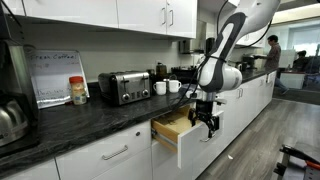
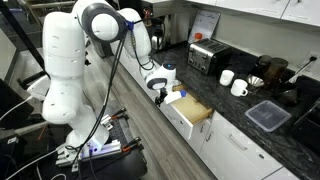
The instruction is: Open the third drawer from the right
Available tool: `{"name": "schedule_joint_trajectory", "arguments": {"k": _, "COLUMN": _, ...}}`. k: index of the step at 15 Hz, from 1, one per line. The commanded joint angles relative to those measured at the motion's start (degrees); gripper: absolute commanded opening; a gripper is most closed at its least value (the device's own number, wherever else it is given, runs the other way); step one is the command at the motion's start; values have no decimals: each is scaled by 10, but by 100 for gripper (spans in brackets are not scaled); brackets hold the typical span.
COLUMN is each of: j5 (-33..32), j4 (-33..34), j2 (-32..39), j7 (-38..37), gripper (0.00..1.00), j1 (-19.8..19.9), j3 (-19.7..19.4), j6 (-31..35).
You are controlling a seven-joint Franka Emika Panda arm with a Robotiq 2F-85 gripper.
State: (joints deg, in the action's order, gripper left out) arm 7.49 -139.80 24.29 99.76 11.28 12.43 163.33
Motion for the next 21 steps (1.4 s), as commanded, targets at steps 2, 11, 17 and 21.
{"name": "schedule_joint_trajectory", "arguments": {"k": 2, "j5": -25, "j4": -2, "j2": -30, "j7": 7, "gripper": 100, "j1": 4, "j3": 7, "j6": -117}}
{"name": "schedule_joint_trajectory", "arguments": {"k": 11, "j5": 3, "j4": 10, "j2": -88, "j7": 24, "gripper": 100, "j1": -21, "j3": -11, "j6": -271}}
{"name": "schedule_joint_trajectory", "arguments": {"k": 17, "j5": 4, "j4": 26, "j2": -158, "j7": -46, "gripper": 100, "j1": -45, "j3": -40, "j6": -258}}
{"name": "schedule_joint_trajectory", "arguments": {"k": 21, "j5": -54, "j4": 32, "j2": -210, "j7": -192, "gripper": 100, "j1": -81, "j3": -69, "j6": -221}}
